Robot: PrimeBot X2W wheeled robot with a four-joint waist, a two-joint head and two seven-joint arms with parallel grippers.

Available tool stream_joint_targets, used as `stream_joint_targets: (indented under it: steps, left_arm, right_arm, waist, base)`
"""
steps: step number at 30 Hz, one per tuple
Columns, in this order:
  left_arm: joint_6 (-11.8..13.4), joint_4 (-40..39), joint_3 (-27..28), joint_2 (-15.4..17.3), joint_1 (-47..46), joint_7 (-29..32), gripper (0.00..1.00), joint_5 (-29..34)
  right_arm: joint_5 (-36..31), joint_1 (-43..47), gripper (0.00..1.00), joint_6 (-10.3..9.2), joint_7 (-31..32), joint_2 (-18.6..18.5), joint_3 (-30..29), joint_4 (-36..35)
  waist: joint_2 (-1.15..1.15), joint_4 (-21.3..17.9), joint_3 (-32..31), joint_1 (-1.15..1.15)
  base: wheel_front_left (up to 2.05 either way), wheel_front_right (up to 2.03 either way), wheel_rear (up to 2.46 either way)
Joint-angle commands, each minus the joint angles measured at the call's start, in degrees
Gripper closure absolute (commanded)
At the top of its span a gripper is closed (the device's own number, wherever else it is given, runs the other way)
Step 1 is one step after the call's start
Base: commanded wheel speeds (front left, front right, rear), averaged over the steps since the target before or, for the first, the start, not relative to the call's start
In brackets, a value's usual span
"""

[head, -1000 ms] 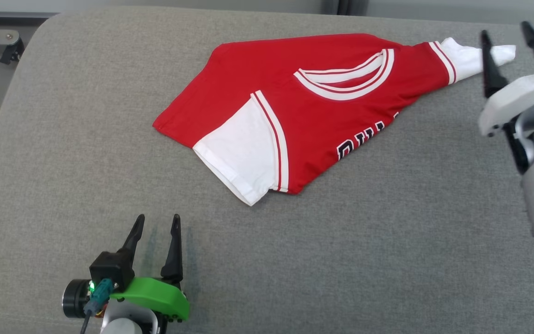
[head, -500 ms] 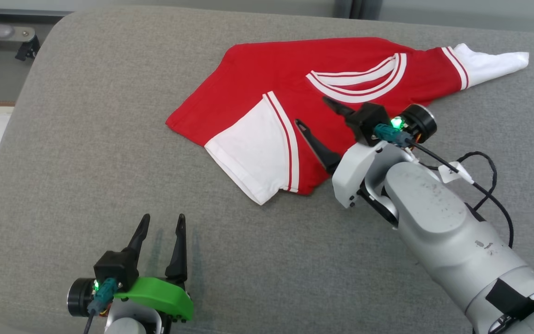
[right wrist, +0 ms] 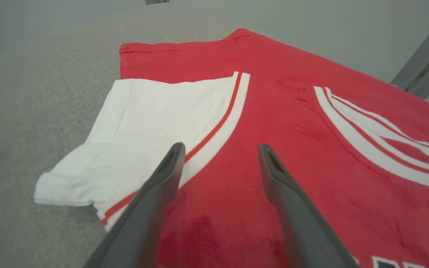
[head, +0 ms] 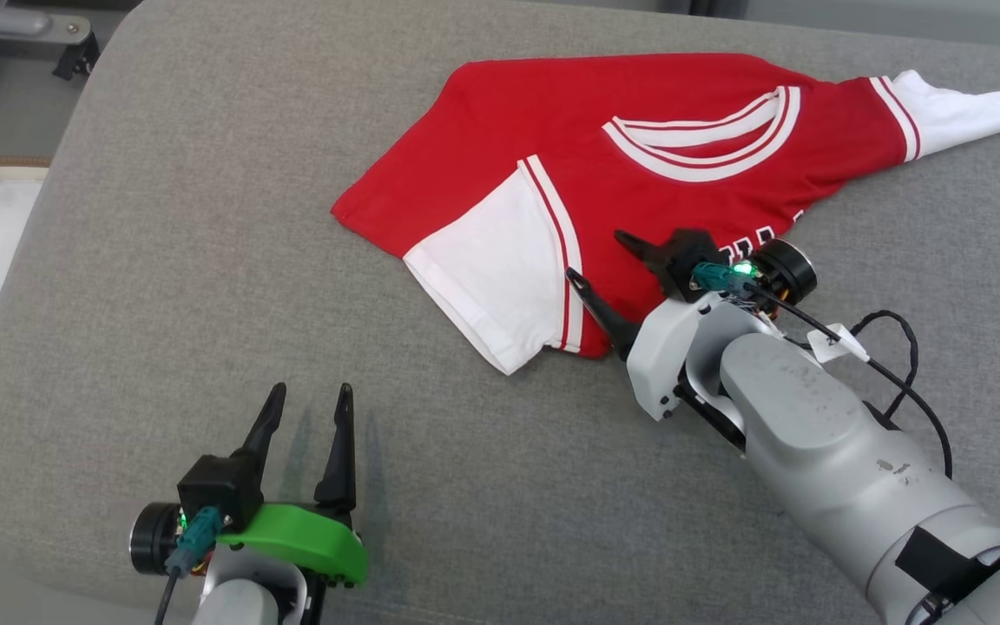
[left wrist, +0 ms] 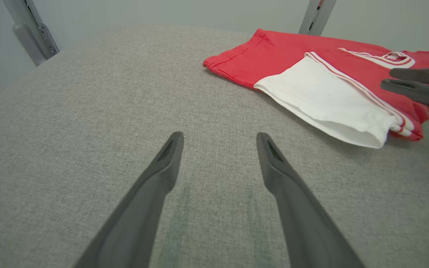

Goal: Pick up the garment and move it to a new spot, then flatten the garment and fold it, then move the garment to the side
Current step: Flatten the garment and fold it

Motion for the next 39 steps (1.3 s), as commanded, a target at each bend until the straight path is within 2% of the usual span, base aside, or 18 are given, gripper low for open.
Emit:
stream_joint_targets:
  steps: [1, 15, 16, 17, 18, 22, 28, 32, 39]
  left_arm:
    - [0.0, -0.4, -0.2, 0.2, -1.4, 0.0, 0.0, -0.4]
    - [0.5, -0.2, -3.7, 0.1, -4.2, 0.0, 0.0, -2.9]
    - [0.6, -0.2, -3.7, 0.1, -4.2, 0.0, 0.0, -2.9]
    - [0.7, -0.2, -3.6, 0.1, -4.1, 0.0, 0.0, -3.0]
    - [0.7, -0.2, -3.6, 0.1, -4.0, 0.0, 0.0, -3.1]
    - [1.0, -0.1, -3.3, 0.2, -3.7, 0.0, 0.0, -2.8]
    - [0.8, -0.4, -2.7, 0.2, -3.2, 0.0, 0.0, -1.8]
    - [0.6, -0.7, -2.1, 0.2, -2.6, 0.0, 0.0, -0.9]
    - [0.2, -0.7, -0.6, 0.2, -1.0, 0.0, 0.0, 1.0]
  right_arm:
    - [-0.5, 0.2, 0.0, -0.12, -0.4, 0.0, -0.3, 1.2]
    - [0.5, -2.4, 0.0, -0.11, 1.3, 0.1, 0.4, 5.2]
    - [0.3, -2.5, 0.53, -0.11, 1.4, 0.1, 0.3, 5.7]
    - [0.1, -2.6, 0.69, -0.11, 1.5, 0.1, 0.2, 5.9]
    - [-0.2, -2.8, 1.0, -0.11, 1.5, 0.1, 0.0, 6.4]
    - [-0.9, -2.8, 1.0, -0.11, 1.0, 0.1, -1.4, 7.5]
    - [0.2, -2.2, 1.0, -0.11, -0.5, 0.1, -3.9, 3.0]
    - [0.1, 0.1, 1.0, -0.11, -0.6, 0.1, -9.1, -5.9]
    - [-3.1, 12.5, 1.0, -0.11, -0.6, 0.1, -22.2, -22.4]
  waist:
    - [0.0, 0.3, 0.8, 0.0]
    - [0.0, 4.6, 4.3, 0.0]
    - [0.0, 4.8, 4.3, 0.0]
    - [0.0, 4.9, 4.3, 0.0]
    - [0.0, 5.0, 4.3, 0.0]
    - [0.0, 4.8, 4.1, 0.0]
    - [0.0, 3.0, 3.1, 0.0]
    - [0.0, 0.8, 1.8, 0.0]
    - [0.0, -4.1, -1.3, 0.0]
  base:
    - [0.0, 0.0, 0.0]
    - [0.0, 0.0, 0.0]
    - [0.0, 0.0, 0.0]
    - [0.0, 0.0, 0.0]
    - [0.0, 0.0, 0.0]
    - [0.0, 0.0, 0.0]
    - [0.0, 0.0, 0.0]
    - [0.0, 0.0, 0.0]
    - [0.0, 0.0, 0.0]
